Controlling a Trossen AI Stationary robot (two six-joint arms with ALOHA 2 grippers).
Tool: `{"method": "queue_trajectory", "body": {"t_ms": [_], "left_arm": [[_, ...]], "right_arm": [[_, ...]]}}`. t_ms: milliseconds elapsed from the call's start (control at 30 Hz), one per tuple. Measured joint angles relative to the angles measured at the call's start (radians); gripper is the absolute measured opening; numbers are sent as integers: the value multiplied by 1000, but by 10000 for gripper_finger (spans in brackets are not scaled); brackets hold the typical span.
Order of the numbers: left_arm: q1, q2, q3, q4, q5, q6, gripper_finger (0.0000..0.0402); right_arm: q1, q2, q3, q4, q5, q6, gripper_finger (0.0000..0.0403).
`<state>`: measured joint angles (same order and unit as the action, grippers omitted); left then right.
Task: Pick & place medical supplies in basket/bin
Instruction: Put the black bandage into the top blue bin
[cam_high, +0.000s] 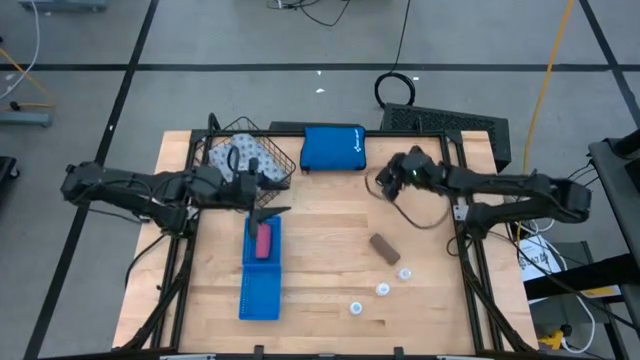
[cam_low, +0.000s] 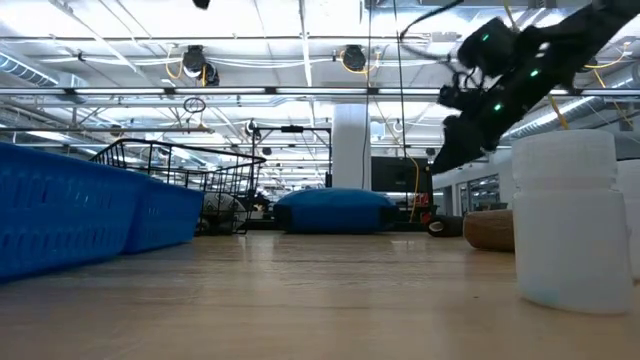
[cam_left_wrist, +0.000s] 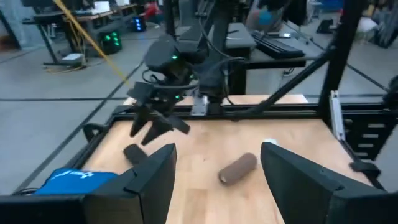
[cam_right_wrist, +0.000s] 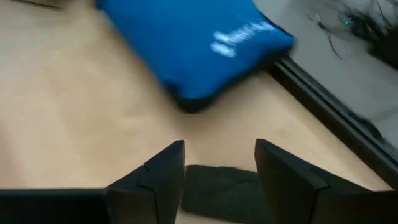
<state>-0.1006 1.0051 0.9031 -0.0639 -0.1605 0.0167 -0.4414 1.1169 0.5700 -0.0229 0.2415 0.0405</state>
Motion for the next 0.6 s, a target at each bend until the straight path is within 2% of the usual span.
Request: {"method": "queue_trajectory", "body": {"t_ms": [233,400,500,600], "left_arm": [[151,-45,-205,213,4,-114,244],[208,-35,-283,307,3,-248,244],[218,-25,-296,288,4,-286,244],[216,-24,-292,311,6,-290,244]], "right_arm": [[-240,230,57,60,-33,-26,203],[-315,326,64,32,-39,3,196],[-325,333,67,-28,-93,9,190],[-323,306,69,-118,-230,57,184]]}}
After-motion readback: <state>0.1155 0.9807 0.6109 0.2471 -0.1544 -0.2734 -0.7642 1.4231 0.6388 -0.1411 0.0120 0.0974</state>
